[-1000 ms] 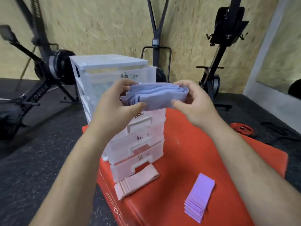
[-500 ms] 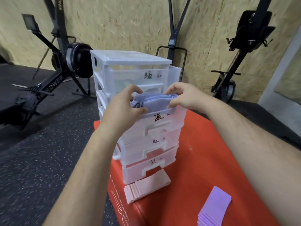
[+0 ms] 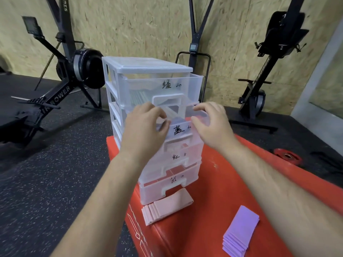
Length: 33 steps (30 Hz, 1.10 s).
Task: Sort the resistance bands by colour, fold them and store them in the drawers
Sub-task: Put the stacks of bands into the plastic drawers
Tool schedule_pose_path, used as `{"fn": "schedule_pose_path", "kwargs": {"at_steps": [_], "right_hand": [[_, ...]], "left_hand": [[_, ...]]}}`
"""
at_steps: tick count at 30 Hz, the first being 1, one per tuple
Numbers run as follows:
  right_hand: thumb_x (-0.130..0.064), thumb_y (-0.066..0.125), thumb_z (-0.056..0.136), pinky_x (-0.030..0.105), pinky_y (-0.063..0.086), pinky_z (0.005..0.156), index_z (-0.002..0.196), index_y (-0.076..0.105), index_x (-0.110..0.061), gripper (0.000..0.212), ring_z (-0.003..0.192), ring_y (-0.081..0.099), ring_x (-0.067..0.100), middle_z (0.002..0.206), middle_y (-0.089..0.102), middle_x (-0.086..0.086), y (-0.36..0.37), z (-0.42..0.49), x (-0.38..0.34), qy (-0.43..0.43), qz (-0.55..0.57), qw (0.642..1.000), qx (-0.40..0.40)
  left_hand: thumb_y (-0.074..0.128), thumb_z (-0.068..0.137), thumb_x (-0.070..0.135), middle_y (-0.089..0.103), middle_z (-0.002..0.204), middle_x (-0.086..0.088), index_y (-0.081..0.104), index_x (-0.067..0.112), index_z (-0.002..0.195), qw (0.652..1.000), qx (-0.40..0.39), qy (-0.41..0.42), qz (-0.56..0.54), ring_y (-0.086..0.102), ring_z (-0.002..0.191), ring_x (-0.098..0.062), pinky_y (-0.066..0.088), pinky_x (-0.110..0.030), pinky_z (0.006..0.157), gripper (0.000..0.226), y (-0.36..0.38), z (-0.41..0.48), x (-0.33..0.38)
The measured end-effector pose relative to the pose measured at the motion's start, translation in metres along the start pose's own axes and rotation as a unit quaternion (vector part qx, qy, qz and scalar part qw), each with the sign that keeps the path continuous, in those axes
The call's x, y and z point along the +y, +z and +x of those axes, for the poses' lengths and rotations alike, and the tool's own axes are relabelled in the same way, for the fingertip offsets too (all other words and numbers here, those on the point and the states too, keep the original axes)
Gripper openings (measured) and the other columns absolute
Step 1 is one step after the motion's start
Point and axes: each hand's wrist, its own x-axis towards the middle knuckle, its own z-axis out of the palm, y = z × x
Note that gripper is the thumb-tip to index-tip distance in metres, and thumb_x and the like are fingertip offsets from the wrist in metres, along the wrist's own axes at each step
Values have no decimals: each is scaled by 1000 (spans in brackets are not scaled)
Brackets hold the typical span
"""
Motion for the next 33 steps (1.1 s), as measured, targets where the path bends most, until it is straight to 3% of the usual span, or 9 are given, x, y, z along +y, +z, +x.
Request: {"fn": "schedule_pose_path", "kwargs": {"at_steps": [2,6,9,12,16,20,25,29,33], "right_hand": [[-21,63,84,33,40,96,96,65,-22,12,104,48,16,100,59,-9,8,-30,1,-17,1,998,67],[-20,62,82,37,41,97,104,63,-27,24,104,47,15,105,56,-11,31,-57,6,14,-15,1000,8],[-23,60,84,40,40,100,115,61,-31,33,113,46,16,115,56,-11,36,-57,0,33,-39,999,-13],[-28,54,88,39,32,106,135,52,-36,48,129,38,15,135,50,-11,41,-52,-6,40,-78,993,-86],[-29,51,91,41,25,113,147,39,-39,58,139,29,15,150,41,-15,49,-47,-6,38,-99,982,-156],[-26,51,91,40,25,113,143,44,-39,54,138,31,13,146,45,-17,40,-61,-2,24,-93,984,-148],[-24,52,92,37,33,104,138,50,-36,48,130,40,14,139,52,-15,16,-108,14,37,-97,982,-156],[-26,50,91,43,40,105,132,56,-34,41,124,49,16,131,59,-13,5,-156,43,67,-67,977,-191],[-36,40,83,44,45,102,127,61,-27,49,119,57,21,126,64,-4,15,-184,62,105,-46,961,-250]], "left_hand": [[68,87,21,56,85,1,66,13,80,998,40,56,10,50,82,-22,41,-34,73,11,6,-14,12],[63,83,24,57,87,-2,67,10,86,995,-3,65,69,53,85,-26,46,-40,70,15,25,-41,11],[64,81,29,58,100,-2,67,10,102,989,-45,48,132,54,95,-27,46,-38,77,28,32,-53,0],[64,82,36,57,120,0,61,16,121,984,-85,29,152,54,111,-26,44,-39,89,44,38,-55,-11],[63,83,41,47,145,-1,48,21,141,978,-148,10,147,42,134,-27,35,-43,110,63,51,-53,-22],[65,82,37,50,141,1,50,22,138,981,-144,48,121,43,132,-24,32,-39,108,60,63,-59,-18],[64,76,32,58,125,2,59,22,127,977,-177,94,72,51,119,-27,38,-39,96,52,79,-83,3],[66,74,32,62,116,3,66,21,112,975,-172,119,74,51,124,-27,32,-38,105,40,95,-111,19],[51,75,36,62,106,0,67,18,105,963,-251,94,32,58,106,-28,46,-42,90,38,106,-128,40]]}}
